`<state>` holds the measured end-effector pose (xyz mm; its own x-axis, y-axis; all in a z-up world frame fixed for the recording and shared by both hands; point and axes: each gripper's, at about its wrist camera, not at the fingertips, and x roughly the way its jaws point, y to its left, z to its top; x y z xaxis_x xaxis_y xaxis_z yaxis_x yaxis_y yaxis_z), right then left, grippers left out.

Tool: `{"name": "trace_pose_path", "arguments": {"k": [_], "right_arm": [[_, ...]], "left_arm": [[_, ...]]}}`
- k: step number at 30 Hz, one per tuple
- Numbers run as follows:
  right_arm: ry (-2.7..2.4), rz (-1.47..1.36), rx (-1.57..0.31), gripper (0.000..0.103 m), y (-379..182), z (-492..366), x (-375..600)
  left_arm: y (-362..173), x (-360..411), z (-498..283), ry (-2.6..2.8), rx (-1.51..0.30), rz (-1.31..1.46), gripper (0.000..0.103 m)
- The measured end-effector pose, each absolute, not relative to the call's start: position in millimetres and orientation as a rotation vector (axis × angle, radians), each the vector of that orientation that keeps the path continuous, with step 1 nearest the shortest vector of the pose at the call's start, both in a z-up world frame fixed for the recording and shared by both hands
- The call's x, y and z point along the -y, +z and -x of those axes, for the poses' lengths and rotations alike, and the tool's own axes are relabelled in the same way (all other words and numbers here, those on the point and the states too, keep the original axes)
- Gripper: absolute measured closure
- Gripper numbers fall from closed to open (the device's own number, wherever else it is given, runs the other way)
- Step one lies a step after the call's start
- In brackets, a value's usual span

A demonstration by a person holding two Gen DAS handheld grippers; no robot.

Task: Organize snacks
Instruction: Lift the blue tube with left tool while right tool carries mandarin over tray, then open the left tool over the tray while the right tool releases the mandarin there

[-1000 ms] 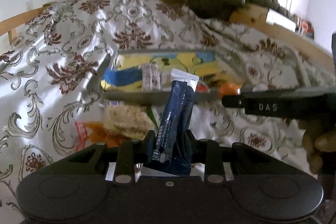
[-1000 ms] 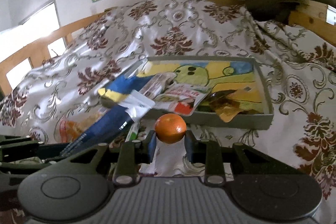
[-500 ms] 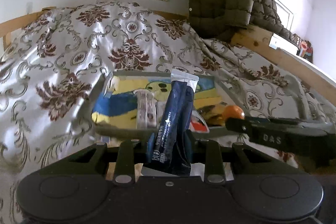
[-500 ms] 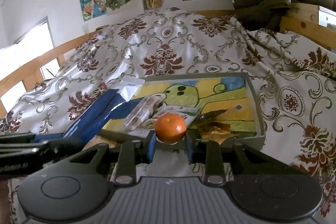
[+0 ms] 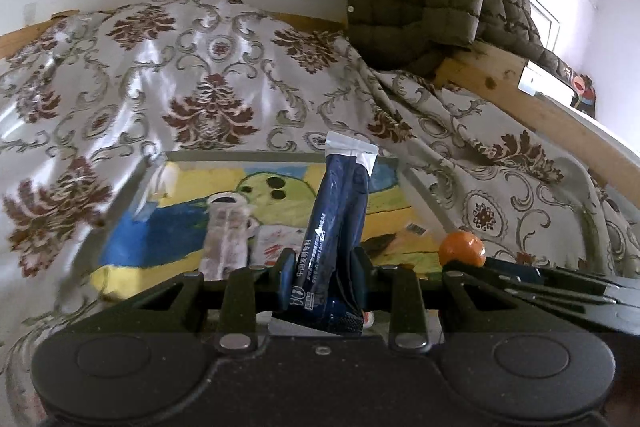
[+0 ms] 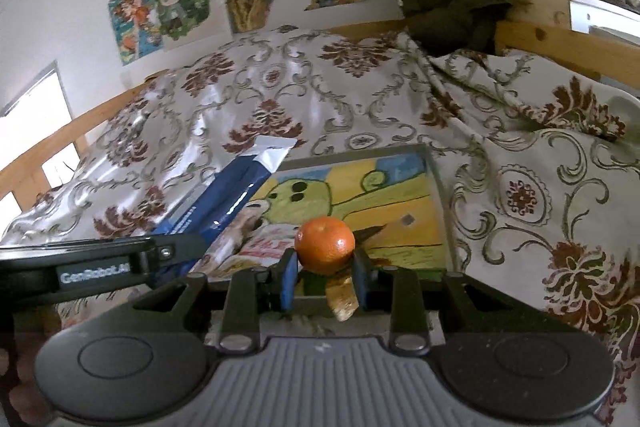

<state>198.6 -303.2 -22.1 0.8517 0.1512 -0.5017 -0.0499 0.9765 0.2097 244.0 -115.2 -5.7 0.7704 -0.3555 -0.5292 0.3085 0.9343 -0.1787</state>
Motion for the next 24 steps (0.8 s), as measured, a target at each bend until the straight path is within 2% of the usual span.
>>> {"name": "trace_pose_path", "arguments": {"k": [11,24], "right_arm": [[0.056,-0.174,-0.582,0.070,-37.3,-227.6,311.3],[0.041,-0.160,-0.622,0.070,-51.2,-237.2,307.6]], "left_arm": [[-24.4,140.5,-297.6,-0.322,-0.670,0.081,0.071],[-37.6,149.5,-316.5,-0.257,-0.754,0.066,0.070]]}}
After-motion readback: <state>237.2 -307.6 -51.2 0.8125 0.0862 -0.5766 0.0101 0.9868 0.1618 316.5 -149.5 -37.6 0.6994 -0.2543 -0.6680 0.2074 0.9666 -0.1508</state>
